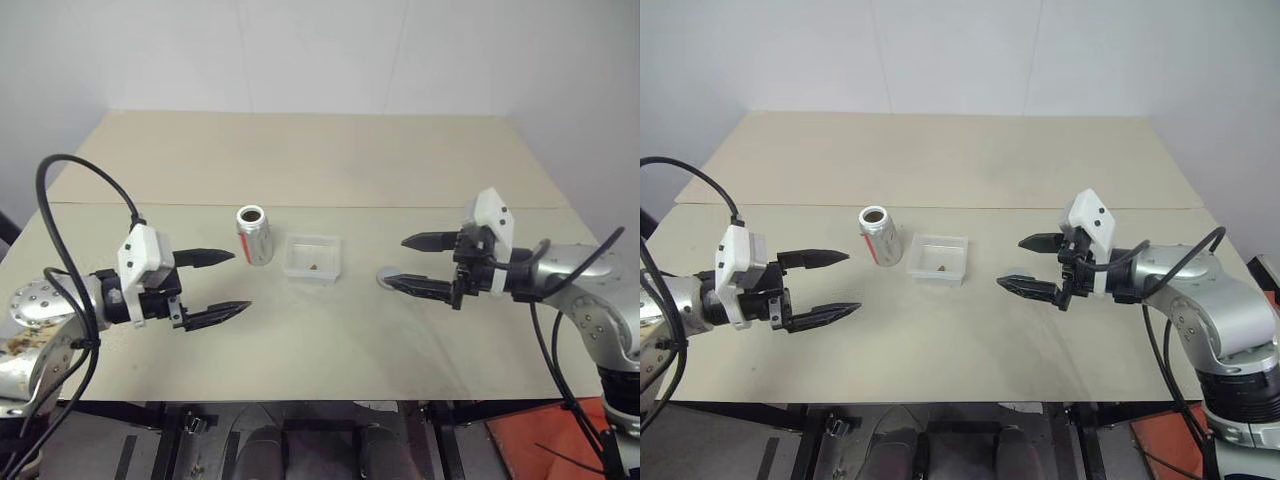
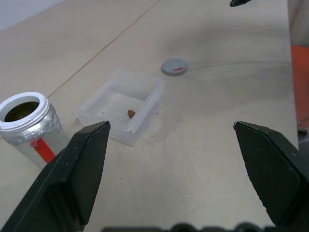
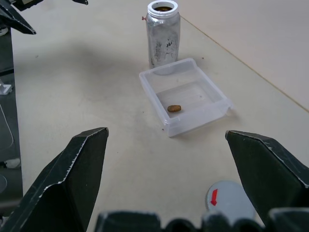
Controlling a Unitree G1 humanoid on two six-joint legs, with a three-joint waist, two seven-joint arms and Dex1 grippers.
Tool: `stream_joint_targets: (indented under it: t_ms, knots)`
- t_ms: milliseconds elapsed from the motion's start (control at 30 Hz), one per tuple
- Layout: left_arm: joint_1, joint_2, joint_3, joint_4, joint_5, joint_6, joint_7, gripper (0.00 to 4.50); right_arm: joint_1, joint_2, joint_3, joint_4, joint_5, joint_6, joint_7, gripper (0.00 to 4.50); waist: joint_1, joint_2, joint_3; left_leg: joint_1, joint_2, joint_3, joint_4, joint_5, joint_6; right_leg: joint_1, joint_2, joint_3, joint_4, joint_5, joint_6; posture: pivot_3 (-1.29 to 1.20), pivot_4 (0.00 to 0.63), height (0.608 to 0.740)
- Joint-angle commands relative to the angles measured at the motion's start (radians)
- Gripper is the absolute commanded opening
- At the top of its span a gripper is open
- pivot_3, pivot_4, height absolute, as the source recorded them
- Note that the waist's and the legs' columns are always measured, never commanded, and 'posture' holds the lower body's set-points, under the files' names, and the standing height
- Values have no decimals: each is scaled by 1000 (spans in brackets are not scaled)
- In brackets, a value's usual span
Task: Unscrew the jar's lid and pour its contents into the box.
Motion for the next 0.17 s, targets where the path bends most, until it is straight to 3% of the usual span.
stream_joint_targets:
  t_ms: [33,167]
  knots:
    - [-38,-6,2,14,13,-36,0,4465,18,-17,-49,-42,1,-42,7,4500,0,0,0,0,0,0,0,0,0,0,0,0,0,0,0,0,150,740]
    - [-47,-22,-10,8,8,-38,-10,4465,31,-23,-51,-49,-4,-53,5,4500,0,0,0,0,0,0,0,0,0,0,0,0,0,0,0,0,150,740]
